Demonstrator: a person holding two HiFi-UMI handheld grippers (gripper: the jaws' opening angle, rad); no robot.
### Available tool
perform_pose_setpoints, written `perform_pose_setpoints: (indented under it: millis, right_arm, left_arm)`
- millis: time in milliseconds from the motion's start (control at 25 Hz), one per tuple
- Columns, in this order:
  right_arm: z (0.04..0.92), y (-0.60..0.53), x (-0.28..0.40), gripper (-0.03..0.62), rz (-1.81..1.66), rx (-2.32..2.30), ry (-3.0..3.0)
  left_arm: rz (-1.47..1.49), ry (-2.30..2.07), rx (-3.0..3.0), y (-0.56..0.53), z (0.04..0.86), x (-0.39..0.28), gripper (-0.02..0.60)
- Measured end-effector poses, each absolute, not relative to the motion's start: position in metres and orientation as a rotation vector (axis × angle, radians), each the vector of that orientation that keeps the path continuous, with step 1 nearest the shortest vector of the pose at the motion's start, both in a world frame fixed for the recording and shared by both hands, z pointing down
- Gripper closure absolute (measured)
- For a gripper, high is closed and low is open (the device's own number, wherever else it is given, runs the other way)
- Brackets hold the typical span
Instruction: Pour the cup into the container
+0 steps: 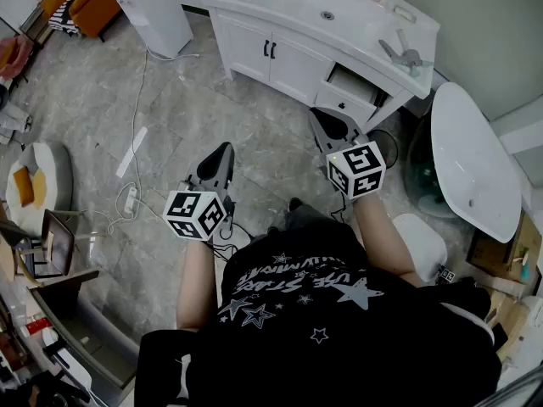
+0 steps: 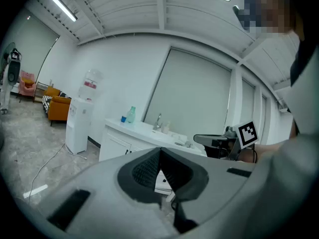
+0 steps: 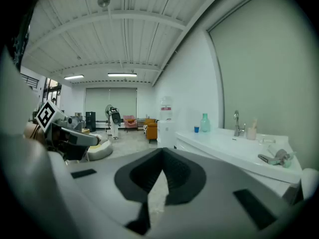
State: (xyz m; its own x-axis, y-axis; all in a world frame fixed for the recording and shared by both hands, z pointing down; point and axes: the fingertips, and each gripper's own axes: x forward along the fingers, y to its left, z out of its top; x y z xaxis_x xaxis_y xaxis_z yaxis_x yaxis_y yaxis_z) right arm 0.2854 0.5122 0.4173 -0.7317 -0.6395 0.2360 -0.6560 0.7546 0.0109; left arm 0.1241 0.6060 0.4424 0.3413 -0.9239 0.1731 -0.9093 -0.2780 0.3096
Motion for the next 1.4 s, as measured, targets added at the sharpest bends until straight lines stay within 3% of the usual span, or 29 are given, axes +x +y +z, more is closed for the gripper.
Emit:
perform_pose_setpoints:
  millis: [760,1080,1160,1240,1400]
  right_arm:
    - [0.423,0.521,0.27,0.588,0.123,1.037,-2.719]
    - [0.43,0.476,0.252,0.584,0.153,1.055,-2.748]
    - [0.433,0.458,0.242,0.454,0.168,1.039,-2.761]
    - [0.438,0.436,0.233,0.438,0.179,1.029,-2.768]
    - [0.442,0.381,0.221,0.342,0.214,1.019,-2.778]
  left_arm:
    - [-0.013,-1.63,2.226,0.624,0.454,0.103,0.571]
    - [-0.003,-1.696,2.187,0.595,0.457,0.074,0.571]
    - [-0.001,-1.717,2.175,0.582,0.457,0.065,0.571]
    - [0.012,-1.735,2.158,0.566,0.459,0.057,0.571]
    - [0.042,-1.756,2.123,0.52,0.462,0.043,0.571]
